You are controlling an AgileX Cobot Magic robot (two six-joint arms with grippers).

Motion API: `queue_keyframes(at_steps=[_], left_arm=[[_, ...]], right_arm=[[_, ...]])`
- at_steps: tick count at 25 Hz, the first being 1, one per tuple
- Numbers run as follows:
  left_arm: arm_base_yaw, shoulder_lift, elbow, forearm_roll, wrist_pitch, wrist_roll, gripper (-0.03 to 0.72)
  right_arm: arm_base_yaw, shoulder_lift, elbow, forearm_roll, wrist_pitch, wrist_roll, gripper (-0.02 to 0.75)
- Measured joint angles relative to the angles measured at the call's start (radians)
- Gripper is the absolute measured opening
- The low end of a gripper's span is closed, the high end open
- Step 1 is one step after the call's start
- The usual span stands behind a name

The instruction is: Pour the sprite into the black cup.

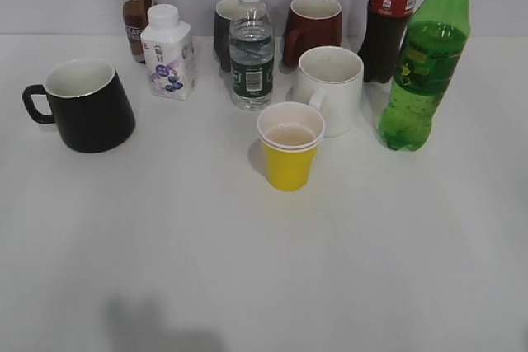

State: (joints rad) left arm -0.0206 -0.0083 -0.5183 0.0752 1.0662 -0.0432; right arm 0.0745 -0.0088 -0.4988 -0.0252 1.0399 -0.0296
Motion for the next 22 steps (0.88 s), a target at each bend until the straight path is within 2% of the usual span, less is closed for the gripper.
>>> queue_keyframes(at_steps=[22], left_arm=[[0.000, 0.000, 0.000, 0.000, 0.000, 0.000, 0.239]], right_arm=[[0.000, 0.000, 0.000, 0.000, 0.000, 0.000, 0.590]])
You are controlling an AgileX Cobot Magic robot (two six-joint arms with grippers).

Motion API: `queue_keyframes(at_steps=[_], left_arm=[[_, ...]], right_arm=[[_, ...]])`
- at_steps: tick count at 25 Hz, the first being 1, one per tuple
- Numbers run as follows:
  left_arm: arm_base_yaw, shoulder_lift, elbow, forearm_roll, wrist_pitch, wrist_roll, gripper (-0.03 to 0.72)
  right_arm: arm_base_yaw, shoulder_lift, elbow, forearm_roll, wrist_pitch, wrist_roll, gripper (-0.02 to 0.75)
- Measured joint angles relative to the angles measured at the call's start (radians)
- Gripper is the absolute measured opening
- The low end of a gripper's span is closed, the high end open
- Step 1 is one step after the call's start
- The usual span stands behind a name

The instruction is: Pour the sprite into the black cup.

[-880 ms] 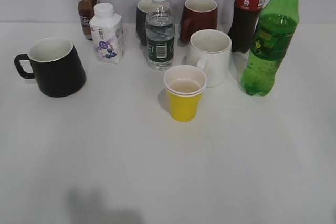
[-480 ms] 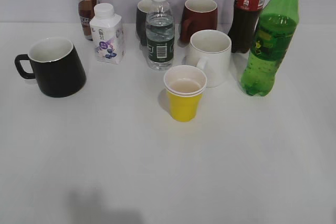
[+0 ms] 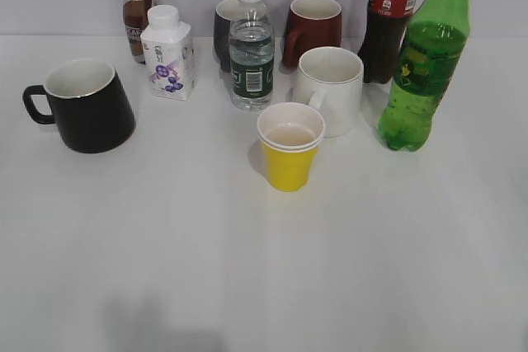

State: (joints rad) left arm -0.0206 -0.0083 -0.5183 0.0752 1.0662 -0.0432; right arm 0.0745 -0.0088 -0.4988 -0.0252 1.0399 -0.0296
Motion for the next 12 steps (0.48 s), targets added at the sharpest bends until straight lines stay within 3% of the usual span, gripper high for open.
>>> queue_keyframes(at_steps=[12], left_arm=[[0.000, 0.000, 0.000, 0.000, 0.000, 0.000, 0.239]], right_arm=[[0.000, 0.000, 0.000, 0.000, 0.000, 0.000, 0.590]])
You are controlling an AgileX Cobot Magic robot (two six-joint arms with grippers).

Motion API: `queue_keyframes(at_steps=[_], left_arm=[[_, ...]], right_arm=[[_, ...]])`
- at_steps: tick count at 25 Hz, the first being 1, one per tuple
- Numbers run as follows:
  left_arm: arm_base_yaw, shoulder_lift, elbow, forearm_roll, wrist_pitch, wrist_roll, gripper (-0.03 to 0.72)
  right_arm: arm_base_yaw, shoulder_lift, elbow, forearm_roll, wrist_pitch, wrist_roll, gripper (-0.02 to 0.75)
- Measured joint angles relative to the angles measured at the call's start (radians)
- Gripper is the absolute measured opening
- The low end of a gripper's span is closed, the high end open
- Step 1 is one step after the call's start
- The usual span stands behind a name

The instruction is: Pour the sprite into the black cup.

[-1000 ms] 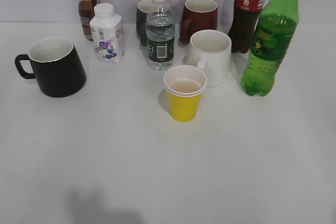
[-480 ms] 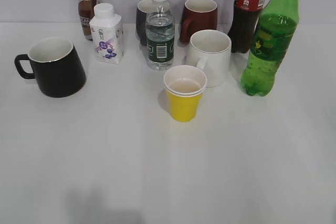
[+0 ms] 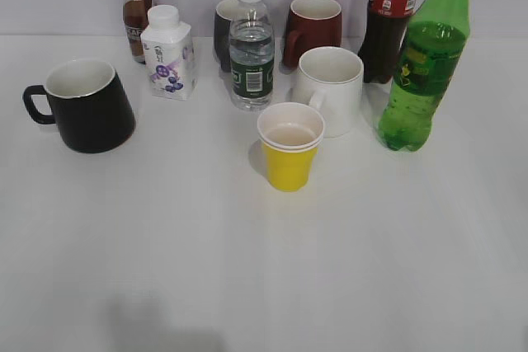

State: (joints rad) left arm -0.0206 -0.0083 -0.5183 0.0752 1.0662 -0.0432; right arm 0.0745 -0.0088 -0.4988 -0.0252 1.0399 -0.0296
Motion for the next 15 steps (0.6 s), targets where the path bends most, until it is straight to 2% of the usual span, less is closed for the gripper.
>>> queue_keyframes(at_steps=[9, 12, 15], left_arm=[[0.000, 0.000, -0.012, -0.040, -0.024, 0.000, 0.239], [0.000, 0.000, -0.020, -0.056, -0.159, 0.000, 0.239], [0.000, 0.000, -0.011, -0.058, -0.387, 0.000, 0.239]], right_arm=[[0.000, 0.000, 0.000, 0.000, 0.000, 0.000, 0.590], [0.000, 0.000, 0.000, 0.000, 0.000, 0.000, 0.590], [0.000, 0.000, 0.000, 0.000, 0.000, 0.000, 0.590]])
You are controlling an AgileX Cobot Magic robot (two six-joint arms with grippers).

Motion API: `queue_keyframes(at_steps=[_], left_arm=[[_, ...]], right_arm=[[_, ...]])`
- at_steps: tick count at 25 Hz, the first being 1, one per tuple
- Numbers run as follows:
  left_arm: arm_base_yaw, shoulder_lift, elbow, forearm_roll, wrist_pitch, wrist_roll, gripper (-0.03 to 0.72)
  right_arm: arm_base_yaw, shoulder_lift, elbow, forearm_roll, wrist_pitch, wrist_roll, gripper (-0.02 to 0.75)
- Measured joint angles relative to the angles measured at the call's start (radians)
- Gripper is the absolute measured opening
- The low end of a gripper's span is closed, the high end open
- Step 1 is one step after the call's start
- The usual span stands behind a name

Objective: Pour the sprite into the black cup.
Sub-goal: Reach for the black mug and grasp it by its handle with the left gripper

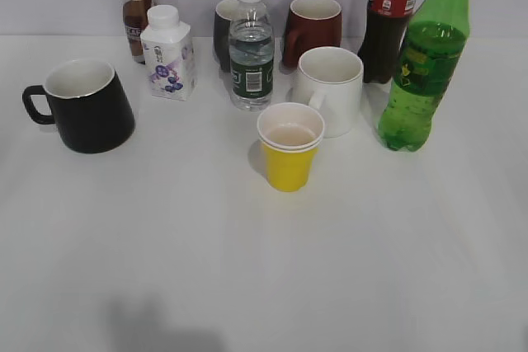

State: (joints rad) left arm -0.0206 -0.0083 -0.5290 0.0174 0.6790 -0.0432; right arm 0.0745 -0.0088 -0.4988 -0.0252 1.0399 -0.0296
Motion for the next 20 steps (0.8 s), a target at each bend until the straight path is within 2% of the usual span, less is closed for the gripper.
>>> queue_keyframes(at_steps=[6, 12, 20], left_arm=[[0.000, 0.048, 0.165, 0.071, -0.505, 0.000, 0.243], [0.000, 0.342, 0.391, 0.107, -0.851, 0.000, 0.243], [0.000, 0.975, 0.388, 0.092, -1.327, 0.000, 0.260]], right_arm=[[0.000, 0.000, 0.000, 0.000, 0.000, 0.000, 0.590], [0.000, 0.000, 0.000, 0.000, 0.000, 0.000, 0.590], [0.000, 0.000, 0.000, 0.000, 0.000, 0.000, 0.590]])
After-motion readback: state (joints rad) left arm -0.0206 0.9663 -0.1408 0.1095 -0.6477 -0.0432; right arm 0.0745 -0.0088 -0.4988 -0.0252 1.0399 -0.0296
